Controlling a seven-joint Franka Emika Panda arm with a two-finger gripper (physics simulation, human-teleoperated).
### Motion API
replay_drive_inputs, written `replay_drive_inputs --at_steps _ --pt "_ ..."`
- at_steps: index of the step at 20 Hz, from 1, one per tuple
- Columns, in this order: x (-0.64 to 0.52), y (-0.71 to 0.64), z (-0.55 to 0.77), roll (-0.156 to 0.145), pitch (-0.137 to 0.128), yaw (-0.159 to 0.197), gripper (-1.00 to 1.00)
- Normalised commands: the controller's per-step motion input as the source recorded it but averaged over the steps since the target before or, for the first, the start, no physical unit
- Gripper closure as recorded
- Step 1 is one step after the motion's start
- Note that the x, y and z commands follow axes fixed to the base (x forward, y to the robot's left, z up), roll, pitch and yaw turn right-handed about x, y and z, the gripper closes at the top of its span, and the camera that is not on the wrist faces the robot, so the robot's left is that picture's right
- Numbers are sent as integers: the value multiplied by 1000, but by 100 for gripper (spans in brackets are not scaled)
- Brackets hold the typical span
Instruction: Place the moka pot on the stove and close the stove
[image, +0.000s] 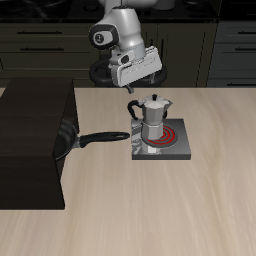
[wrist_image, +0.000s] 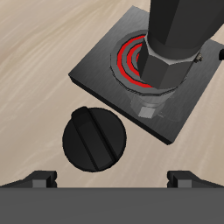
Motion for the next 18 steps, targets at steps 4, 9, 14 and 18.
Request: replay_drive_inputs --at_steps 4,9,14,18 --pt "-3 -69 -144 -42 7 -19 -100" --pt "-238 169 -330 21 37 39 -100" --pt "83 147 -128 16 20 37 -100" --pt "144 4 -90 -12 16 28 -100"
